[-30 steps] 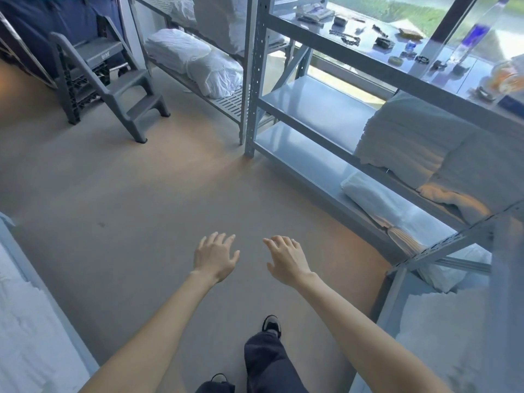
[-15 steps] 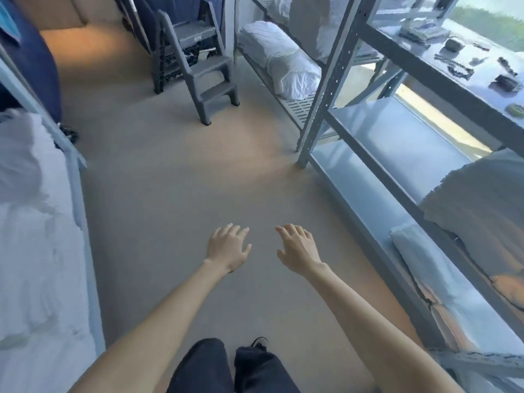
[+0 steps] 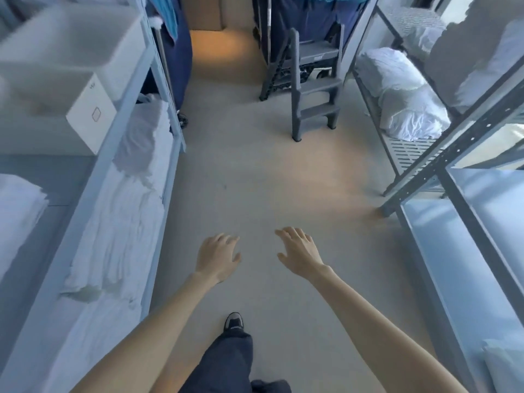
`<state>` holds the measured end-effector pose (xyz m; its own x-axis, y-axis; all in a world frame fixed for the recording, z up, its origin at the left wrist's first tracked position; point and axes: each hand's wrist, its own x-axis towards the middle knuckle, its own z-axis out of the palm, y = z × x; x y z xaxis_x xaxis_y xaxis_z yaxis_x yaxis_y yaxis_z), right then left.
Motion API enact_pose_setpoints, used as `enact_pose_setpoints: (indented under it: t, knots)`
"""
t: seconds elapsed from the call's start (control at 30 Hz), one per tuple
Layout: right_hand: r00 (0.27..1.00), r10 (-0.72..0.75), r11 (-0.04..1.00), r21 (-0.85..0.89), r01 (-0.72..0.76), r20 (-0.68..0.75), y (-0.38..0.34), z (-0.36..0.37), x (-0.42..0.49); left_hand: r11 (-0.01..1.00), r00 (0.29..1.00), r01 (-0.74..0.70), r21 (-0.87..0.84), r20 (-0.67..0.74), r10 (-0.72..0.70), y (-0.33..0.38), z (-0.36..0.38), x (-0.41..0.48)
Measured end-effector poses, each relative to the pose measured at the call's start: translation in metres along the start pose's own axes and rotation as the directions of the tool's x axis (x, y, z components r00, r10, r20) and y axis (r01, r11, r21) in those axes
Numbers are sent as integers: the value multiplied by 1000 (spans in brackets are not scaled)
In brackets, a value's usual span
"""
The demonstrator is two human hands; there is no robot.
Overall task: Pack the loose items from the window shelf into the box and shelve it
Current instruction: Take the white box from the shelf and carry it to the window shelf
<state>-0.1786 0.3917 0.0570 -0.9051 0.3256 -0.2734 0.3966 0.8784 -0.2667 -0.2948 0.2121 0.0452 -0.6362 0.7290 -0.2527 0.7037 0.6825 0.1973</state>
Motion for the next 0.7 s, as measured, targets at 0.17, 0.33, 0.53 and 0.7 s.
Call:
enact_pose_setpoints:
  t: [0.17,0.33,0.53,0.7]
  knots:
    - [998,-63,998,-24,63,-7,-25,-23,72,996,996,68,-61,-56,-71,-45,-32,34]
    - [984,-179,983,-29,179,5,-57,-35,130,991,987,124,-52,-101,-129,-84,-62,65]
    - [950,-301,950,-67,306,81,-69,-45,191,963,958,263,-66,-101,-269,-114,-73,88]
    - [890,-439,882,-131,453,122,-70,-68,257,908,902,412,-77,-109,-418,-131,-77,118]
